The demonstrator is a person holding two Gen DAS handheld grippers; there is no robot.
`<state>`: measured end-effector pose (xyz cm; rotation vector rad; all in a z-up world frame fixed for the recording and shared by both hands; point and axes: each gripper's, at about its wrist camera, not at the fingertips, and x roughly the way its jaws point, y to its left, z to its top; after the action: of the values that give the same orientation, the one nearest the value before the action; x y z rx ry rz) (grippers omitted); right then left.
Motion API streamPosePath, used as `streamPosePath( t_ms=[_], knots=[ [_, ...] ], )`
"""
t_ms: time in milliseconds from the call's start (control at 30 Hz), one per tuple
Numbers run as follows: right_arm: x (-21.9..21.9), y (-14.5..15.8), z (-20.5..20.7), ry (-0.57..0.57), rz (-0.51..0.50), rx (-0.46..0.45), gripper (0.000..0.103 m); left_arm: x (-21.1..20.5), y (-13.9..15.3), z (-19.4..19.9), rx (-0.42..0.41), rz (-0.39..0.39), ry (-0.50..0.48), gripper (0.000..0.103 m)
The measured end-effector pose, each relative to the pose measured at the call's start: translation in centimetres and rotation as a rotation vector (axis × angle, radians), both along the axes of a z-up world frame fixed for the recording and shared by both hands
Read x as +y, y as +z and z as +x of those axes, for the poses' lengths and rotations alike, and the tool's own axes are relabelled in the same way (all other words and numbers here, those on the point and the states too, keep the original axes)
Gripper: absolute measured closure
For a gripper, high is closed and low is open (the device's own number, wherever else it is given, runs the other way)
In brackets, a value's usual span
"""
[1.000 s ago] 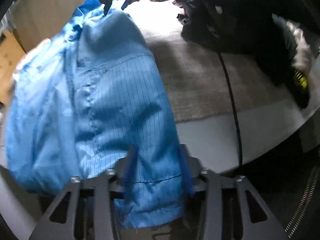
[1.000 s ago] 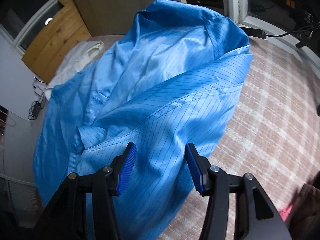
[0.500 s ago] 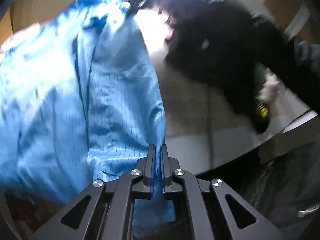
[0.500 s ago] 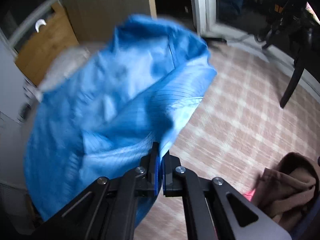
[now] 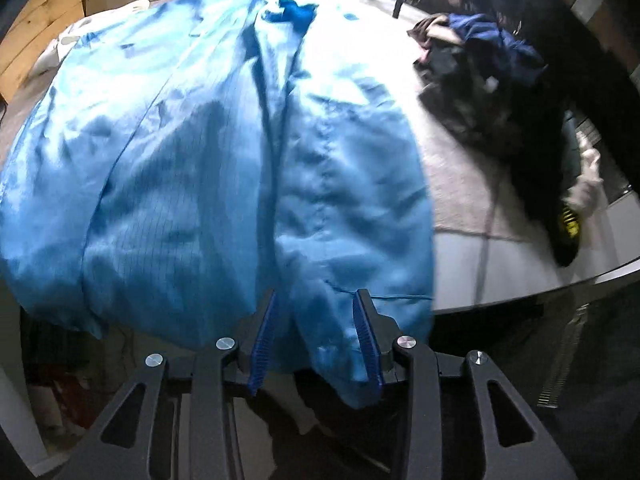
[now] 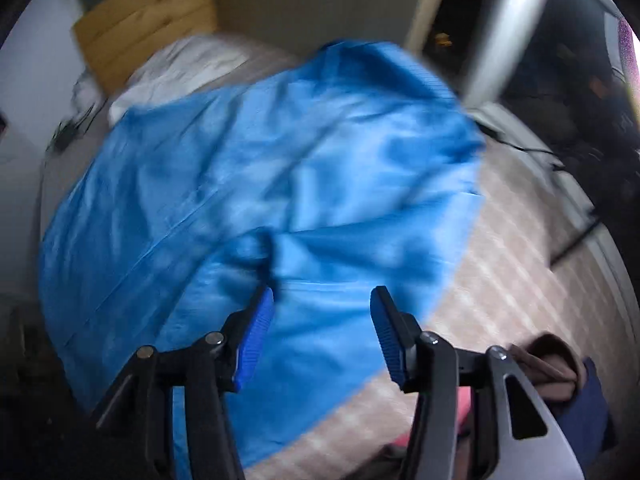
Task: Fold clothes
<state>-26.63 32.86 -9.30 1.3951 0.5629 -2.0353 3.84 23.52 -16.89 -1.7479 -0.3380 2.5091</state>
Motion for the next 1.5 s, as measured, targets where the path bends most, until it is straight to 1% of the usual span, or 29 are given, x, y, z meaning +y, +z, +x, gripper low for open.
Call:
streamPosePath(
  t_ms=[133, 200, 233, 267, 300, 333, 400, 500, 533, 600, 667, 700, 733, 800, 833, 900, 933, 967, 1000, 1033, 1067, 1133, 1167, 1233, 1267, 1300, 1367, 1467, 1500],
  knots=[
    [-4.1, -4.1, 0.5, 0.098, 0.206, 0.045, 0.053, -0.1, -1.0, 0.3, 0.002, 0.014, -0.001, 0.066],
    [-4.2, -4.3, 0.5, 0.102, 0.211, 0.045, 0.054, -0.2, -1.3, 0.6, 0.007, 0.024, 0.0, 0.068],
    [-4.2, -4.4, 0.5, 0.104, 0.214, 0.044, 0.072, -0.3, -1.3, 0.7, 0.016, 0.039, -0.003, 0.069],
    [-4.2, -4.6, 0.5, 0.106, 0.216, 0.044, 0.099, -0.2, -1.4, 0.6, 0.023, 0.061, -0.006, 0.076],
    [-4.3, -4.7, 0.5, 0.109, 0.219, 0.043, 0.099, -0.2, -1.5, 0.5, 0.029, 0.082, -0.01, 0.095],
    [-4.3, -4.8, 0.4, 0.111, 0.221, 0.043, 0.099, -0.3, -1.6, 0.5, 0.034, 0.104, -0.01, 0.096],
    [-4.4, -4.9, 0.5, 0.116, 0.225, 0.045, 0.1, -0.5, -1.5, 0.6, 0.043, 0.12, -0.004, 0.098],
    [-5.1, -3.1, 0.8, 0.133, 0.216, 0.088, 0.1, -1.4, -0.5, 1.2, 0.078, 0.133, 0.025, 0.099],
    [-5.4, -2.7, 0.8, 0.134, 0.21, 0.1, 0.1, -1.9, 0.1, 1.4, 0.088, 0.111, 0.045, 0.099],
    [-6.2, -2.3, 0.5, 0.129, 0.199, 0.115, 0.1, -3.1, 0.7, 1.8, 0.11, 0.099, 0.07, 0.099],
    [-7.4, -3.2, 0.4, 0.126, 0.203, 0.113, 0.1, -3.5, -0.3, 1.4, 0.083, 0.107, 0.088, 0.098],
    [-8.0, -3.8, 0.4, 0.126, 0.209, 0.112, 0.1, -3.6, -1.2, 1.0, 0.055, 0.104, 0.088, 0.097],
    [-8.7, -5.1, 0.1, 0.13, 0.233, 0.112, 0.1, -3.7, -1.8, 0.9, 0.039, 0.077, 0.087, 0.096],
    [-9.5, -7.0, -0.1, 0.132, 0.275, 0.119, 0.099, -3.7, -2.0, 0.9, 0.036, 0.032, 0.081, 0.093],
    [-9.7, -7.7, -0.2, 0.124, 0.29, 0.119, 0.099, -4.1, -1.5, 1.3, 0.037, 0.029, 0.09, 0.093],
    [-9.6, -8.0, -0.3, 0.113, 0.29, 0.104, 0.094, -4.7, -0.6, 2.1, 0.039, 0.022, 0.109, 0.086],
    [-9.0, -6.8, 0.1, 0.114, 0.264, 0.114, 0.087, -5.1, -0.1, 2.4, 0.04, 0.019, 0.119, 0.085],
    [-8.4, -5.7, 0.6, 0.115, 0.239, 0.124, 0.072, -5.4, 0.4, 2.8, 0.041, 0.016, 0.129, 0.083],
    [-7.7, -4.5, 1.1, 0.116, 0.213, 0.134, 0.064, -5.8, 0.9, 3.2, 0.042, 0.013, 0.139, 0.083],
    [-7.1, -3.3, 1.6, 0.117, 0.187, 0.144, 0.051, -6.7, 1.5, 4.0, 0.042, -0.006, 0.158, 0.084],
    [-6.4, -2.1, 2.1, 0.117, 0.158, 0.154, 0.049, -7.6, 2.2, 4.8, 0.042, -0.025, 0.178, 0.084],
    [-4.0, 0.7, 4.2, 0.109, 0.067, 0.165, 0.049, -9.9, 3.1, 6.4, 0.049, -0.033, 0.233, 0.085],
    [-2.5, 1.8, 5.8, 0.107, 0.01, 0.161, 0.049, -11.0, 3.3, 7.0, 0.057, -0.021, 0.258, 0.085],
    [-0.2, 2.5, 8.9, 0.111, -0.056, 0.126, 0.049, -12.1, 3.3, 7.3, 0.058, -0.009, 0.275, 0.085],
    [0.4, 2.3, 10.4, 0.106, -0.067, 0.109, 0.052, -11.9, 3.1, 6.9, 0.058, -0.013, 0.27, 0.085],
    [1.0, 1.4, 12.0, 0.101, -0.08, 0.084, 0.054, -11.3, 3.0, 6.4, 0.062, -0.007, 0.248, 0.085],
    [1.5, -0.8, 14.1, 0.096, -0.086, 0.052, 0.067, -10.1, 2.7, 5.1, 0.072, 0.007, 0.198, 0.085],
    [1.1, -4.8, 16.2, 0.087, -0.075, 0.013, 0.067, -7.8, 2.2, 2.9, 0.083, 0.024, 0.119, 0.085],
    [0.9, -5.8, 17.0, 0.089, -0.07, -0.006, 0.067, -7.2, 2.0, 2.3, 0.082, 0.026, 0.098, 0.085]
  ],
)
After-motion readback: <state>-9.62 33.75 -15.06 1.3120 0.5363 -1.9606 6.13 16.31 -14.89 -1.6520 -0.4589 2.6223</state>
